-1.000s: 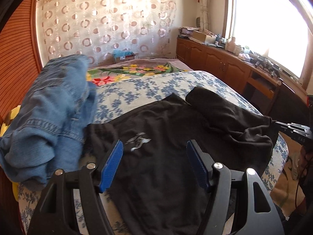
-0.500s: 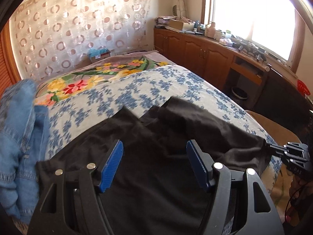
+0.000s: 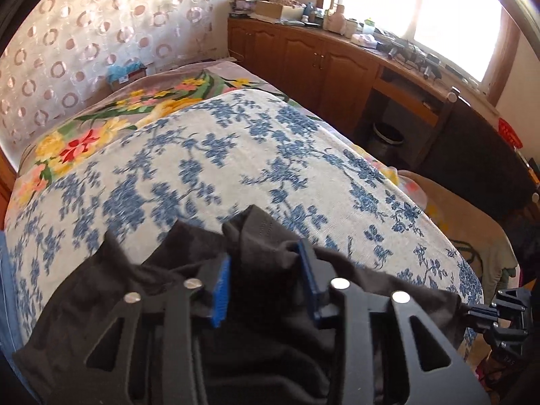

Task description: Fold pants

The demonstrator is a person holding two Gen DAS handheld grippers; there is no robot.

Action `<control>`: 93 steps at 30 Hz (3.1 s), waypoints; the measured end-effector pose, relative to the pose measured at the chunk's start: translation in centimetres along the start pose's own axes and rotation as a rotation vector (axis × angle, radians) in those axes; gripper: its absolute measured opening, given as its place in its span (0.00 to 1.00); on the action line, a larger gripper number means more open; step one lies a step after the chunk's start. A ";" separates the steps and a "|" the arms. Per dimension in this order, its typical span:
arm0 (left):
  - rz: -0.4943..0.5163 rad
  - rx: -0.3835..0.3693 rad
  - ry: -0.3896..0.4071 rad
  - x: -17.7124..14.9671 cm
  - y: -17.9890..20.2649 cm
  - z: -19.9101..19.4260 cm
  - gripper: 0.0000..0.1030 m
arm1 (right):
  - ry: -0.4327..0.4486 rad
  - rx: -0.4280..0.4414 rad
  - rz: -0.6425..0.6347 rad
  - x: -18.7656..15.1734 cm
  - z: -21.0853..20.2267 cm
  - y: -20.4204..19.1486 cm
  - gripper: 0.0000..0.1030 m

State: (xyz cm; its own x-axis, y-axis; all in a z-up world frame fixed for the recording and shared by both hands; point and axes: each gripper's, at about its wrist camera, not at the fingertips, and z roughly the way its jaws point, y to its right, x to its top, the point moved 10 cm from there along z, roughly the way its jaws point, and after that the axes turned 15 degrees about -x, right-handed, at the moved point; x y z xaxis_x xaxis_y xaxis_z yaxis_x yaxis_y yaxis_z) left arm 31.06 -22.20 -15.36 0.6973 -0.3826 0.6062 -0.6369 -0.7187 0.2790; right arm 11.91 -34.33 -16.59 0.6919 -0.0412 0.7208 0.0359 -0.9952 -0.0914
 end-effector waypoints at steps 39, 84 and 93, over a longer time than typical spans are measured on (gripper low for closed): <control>0.054 0.038 -0.111 3.3 2.0 5.7 0.31 | 0.016 0.038 -0.002 0.5 0.4 -0.1 0.03; -0.103 0.213 0.274 -5.1 -9.4 -18.9 0.00 | 0.089 0.397 -0.336 2.3 -4.8 -24.3 0.02; -0.119 0.149 0.226 -6.5 -8.7 -14.7 0.40 | 0.054 0.338 -0.329 1.6 -3.4 -22.9 0.03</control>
State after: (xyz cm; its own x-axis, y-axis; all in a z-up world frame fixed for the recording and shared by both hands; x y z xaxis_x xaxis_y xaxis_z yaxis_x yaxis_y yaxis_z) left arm 27.25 -4.89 -10.79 0.6624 -0.1632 0.7311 -0.4879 -0.8346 0.2557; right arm 9.73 -11.90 -10.97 0.5660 0.2581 0.7830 0.4859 -0.8717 -0.0639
